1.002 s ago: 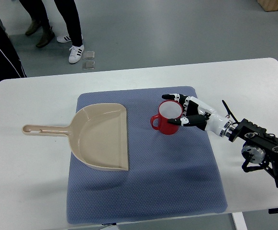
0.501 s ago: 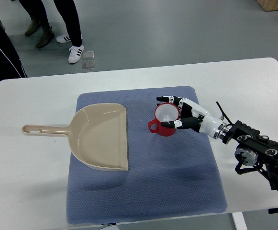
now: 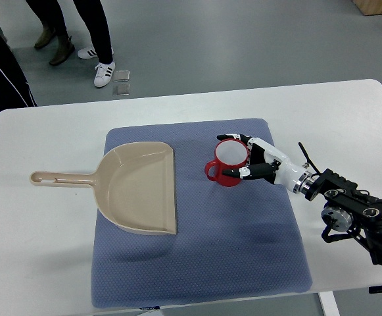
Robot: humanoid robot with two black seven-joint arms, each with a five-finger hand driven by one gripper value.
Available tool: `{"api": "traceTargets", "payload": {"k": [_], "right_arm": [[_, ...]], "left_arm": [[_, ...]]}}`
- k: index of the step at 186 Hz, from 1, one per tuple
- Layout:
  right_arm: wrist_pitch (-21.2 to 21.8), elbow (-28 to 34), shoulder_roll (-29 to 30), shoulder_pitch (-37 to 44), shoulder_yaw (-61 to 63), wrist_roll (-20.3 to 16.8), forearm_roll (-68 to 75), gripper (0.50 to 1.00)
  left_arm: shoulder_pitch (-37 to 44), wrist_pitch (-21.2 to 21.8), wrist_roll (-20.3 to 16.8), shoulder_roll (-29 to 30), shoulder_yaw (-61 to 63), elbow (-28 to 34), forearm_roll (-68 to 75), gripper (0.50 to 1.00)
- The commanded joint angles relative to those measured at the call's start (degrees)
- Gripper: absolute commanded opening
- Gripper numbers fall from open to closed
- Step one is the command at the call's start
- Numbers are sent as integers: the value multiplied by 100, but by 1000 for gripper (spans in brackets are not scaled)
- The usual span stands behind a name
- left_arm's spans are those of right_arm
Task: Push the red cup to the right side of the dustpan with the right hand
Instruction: 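Push the red mug with the right hand toward the dustpan's edge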
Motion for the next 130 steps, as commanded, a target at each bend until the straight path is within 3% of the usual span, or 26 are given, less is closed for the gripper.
{"api": "traceTargets", "payload": {"k": [1, 130], "right_arm": [[-10, 1, 8, -5, -16, 0, -9, 934], [-212, 151, 369, -102, 28, -143, -202, 934]], "left_arm": [[0, 0, 0, 0, 0, 0, 0, 1000], [0, 0, 0, 0, 0, 0, 0, 1000]]}}
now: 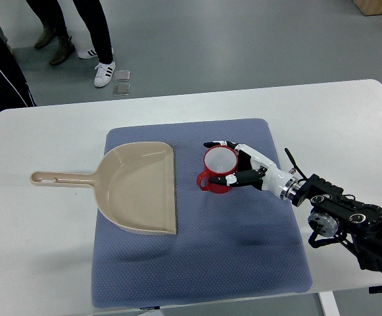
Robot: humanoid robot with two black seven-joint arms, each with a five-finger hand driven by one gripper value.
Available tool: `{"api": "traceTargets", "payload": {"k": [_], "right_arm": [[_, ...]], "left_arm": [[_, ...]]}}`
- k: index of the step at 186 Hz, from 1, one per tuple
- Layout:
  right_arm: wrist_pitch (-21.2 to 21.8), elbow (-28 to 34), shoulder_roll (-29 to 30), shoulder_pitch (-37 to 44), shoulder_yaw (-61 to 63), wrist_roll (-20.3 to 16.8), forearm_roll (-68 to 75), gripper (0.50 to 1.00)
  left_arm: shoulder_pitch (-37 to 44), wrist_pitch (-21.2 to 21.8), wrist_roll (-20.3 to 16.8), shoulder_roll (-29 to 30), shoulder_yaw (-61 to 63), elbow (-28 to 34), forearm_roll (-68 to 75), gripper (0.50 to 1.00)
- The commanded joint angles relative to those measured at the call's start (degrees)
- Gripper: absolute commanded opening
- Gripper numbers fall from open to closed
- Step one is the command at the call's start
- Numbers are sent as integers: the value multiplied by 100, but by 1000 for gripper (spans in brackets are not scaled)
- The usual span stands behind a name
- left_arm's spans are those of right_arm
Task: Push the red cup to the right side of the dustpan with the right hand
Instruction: 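Push the red mug with the right hand toward the dustpan's edge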
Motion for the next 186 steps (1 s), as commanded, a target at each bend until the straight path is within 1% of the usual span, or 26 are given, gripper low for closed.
{"api": "traceTargets", "payload": {"k": [1, 47, 66, 74, 116, 167, 186], "right_arm": [[-19, 67, 39, -38, -5, -10, -5, 934], [-98, 190, 74, -91, -23, -19, -5, 934], [-177, 251, 127, -117, -14, -212, -5, 934], [-195, 295, 136, -135, -14, -239, -5, 934], [-256, 427, 250, -161, -23, -256, -5, 934], [-265, 445, 347, -153, -40, -265, -5, 934], [-265, 594, 356, -161, -40, -432, -5, 934]], "left_arm": [[0, 0, 0, 0, -1, 0, 0, 1000], [0, 0, 0, 0, -1, 0, 0, 1000], [0, 0, 0, 0, -1, 0, 0, 1000], [0, 0, 0, 0, -1, 0, 0, 1000], [0, 0, 0, 0, -1, 0, 0, 1000], [0, 0, 0, 0, 8, 0, 0, 1000], [0, 0, 0, 0, -1, 0, 0, 1000]]}}
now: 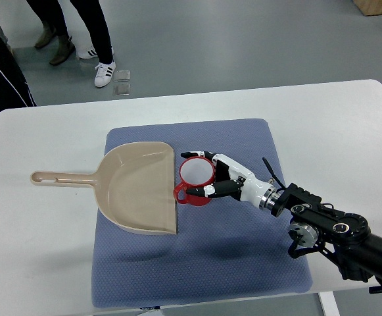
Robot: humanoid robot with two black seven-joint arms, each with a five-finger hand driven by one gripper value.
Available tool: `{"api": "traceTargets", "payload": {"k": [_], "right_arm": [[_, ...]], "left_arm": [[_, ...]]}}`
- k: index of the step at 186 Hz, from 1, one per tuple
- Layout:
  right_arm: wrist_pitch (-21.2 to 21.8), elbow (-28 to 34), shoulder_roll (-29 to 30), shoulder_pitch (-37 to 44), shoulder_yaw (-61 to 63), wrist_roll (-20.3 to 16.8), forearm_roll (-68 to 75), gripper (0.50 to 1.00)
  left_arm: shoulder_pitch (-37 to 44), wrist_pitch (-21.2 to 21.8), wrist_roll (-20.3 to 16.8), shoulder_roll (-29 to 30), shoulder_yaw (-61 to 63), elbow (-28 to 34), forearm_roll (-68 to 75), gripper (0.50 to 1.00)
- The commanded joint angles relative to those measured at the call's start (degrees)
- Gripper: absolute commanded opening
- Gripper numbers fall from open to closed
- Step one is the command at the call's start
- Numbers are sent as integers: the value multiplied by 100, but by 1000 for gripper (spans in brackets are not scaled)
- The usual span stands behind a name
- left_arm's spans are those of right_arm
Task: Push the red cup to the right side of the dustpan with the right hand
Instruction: 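Push the red mug with the right hand toward the dustpan's edge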
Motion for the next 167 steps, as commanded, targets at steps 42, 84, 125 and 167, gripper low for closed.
{"api": "traceTargets", "payload": {"k": [42, 84, 125, 167], "right_arm": [[-1, 179, 2, -8, -3, -163, -9, 934], [192, 179, -94, 27, 23, -163, 18, 934], [447, 179, -340, 71, 102, -163, 62, 934], [763, 372, -631, 97, 190, -163, 88, 934]], "left_arm": [[0, 0, 0, 0, 0, 0, 0, 1000], [0, 0, 0, 0, 0, 0, 0, 1000], [0, 0, 0, 0, 0, 0, 0, 1000], [0, 0, 0, 0, 0, 0, 0, 1000]]}}
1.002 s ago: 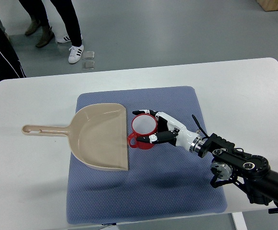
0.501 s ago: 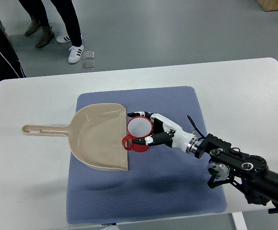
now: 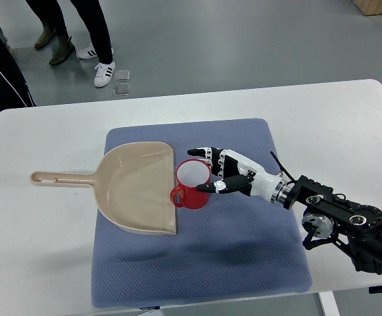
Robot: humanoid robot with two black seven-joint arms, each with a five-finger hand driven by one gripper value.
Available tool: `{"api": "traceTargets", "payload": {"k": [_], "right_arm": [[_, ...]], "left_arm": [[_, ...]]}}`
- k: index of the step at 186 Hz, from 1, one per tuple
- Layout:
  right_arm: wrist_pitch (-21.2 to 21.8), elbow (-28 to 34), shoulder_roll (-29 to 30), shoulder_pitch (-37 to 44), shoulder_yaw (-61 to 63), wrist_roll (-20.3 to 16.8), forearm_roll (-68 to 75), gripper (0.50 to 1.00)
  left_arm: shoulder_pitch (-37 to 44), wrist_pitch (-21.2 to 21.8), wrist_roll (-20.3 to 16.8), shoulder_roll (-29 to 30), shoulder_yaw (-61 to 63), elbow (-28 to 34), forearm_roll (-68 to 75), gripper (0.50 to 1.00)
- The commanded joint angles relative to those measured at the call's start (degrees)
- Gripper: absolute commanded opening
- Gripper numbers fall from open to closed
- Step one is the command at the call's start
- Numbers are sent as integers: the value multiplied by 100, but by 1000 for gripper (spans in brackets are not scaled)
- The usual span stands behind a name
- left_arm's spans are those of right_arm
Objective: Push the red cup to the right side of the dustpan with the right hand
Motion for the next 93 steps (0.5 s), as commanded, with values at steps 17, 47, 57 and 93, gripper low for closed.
{"api": "traceTargets", "payload": {"k": [17, 47, 57, 93], "right_arm": [[229, 228, -242, 13, 152, 0, 6, 934], [290, 237, -427, 110, 311, 0, 15, 934], [299, 211, -515, 171, 363, -9, 15, 934], [290, 26, -691, 408, 381, -272, 313, 932]], "left_arm": [[0, 0, 0, 0, -1, 0, 0, 1000], [0, 0, 0, 0, -1, 0, 0, 1000], [0, 0, 0, 0, -1, 0, 0, 1000], [0, 0, 0, 0, -1, 0, 0, 1000]]}}
